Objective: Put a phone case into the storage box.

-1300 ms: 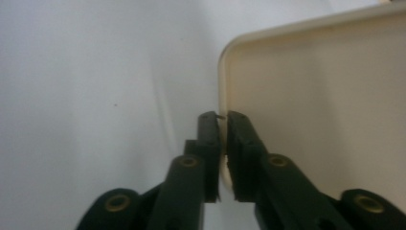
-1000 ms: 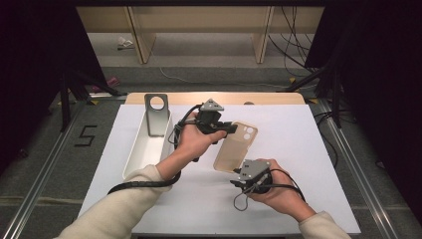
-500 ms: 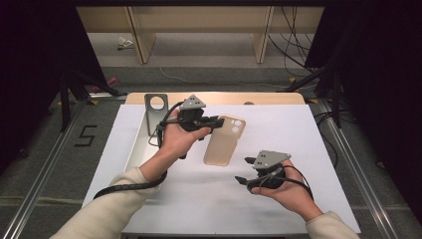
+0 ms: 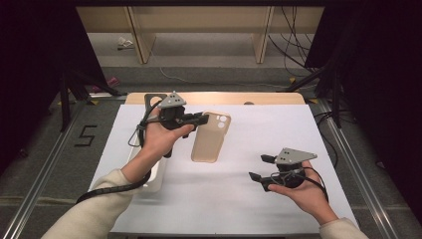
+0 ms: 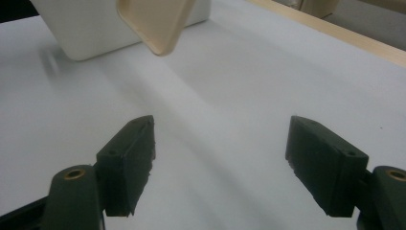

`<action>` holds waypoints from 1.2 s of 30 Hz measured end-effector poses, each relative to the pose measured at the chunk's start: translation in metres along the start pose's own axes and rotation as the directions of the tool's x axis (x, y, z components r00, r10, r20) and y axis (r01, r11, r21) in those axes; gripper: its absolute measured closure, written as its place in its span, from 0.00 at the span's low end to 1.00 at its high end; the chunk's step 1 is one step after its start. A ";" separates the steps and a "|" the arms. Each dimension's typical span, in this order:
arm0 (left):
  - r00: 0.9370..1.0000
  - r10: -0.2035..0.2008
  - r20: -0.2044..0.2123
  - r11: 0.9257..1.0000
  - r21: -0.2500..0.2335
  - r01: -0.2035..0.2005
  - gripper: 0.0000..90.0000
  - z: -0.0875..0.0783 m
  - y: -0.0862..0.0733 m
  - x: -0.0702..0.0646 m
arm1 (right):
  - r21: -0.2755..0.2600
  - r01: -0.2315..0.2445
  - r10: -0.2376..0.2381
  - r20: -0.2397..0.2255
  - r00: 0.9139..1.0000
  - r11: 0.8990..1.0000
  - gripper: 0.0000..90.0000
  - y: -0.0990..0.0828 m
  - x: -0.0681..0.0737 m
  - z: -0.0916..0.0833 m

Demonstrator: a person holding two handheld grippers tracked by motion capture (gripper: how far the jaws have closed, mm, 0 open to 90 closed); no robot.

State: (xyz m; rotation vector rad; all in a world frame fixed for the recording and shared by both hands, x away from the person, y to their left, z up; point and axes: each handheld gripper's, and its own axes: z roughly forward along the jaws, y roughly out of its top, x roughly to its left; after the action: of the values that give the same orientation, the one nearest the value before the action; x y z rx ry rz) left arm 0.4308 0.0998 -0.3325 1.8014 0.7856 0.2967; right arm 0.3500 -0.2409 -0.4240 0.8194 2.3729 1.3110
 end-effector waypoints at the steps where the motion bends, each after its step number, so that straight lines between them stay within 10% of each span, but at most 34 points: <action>1: 1.000 -0.002 -0.001 1.000 -0.002 0.002 0.90 -0.001 0.000 0.001 | 0.001 -0.005 0.005 0.009 1.000 1.000 0.29 -0.001 -0.001 -0.002; 36: 0.999 -0.014 -0.048 0.997 -0.080 0.010 0.90 -0.066 0.005 0.040 | -0.032 -0.101 0.103 0.068 0.992 0.994 0.23 -0.019 -0.013 -0.024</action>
State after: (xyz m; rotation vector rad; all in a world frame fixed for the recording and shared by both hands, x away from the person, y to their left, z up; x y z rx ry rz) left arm 0.4266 0.1736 -0.3104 1.7200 0.8073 0.3602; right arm 0.3417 -0.2728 -0.4269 0.9733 2.2804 1.3304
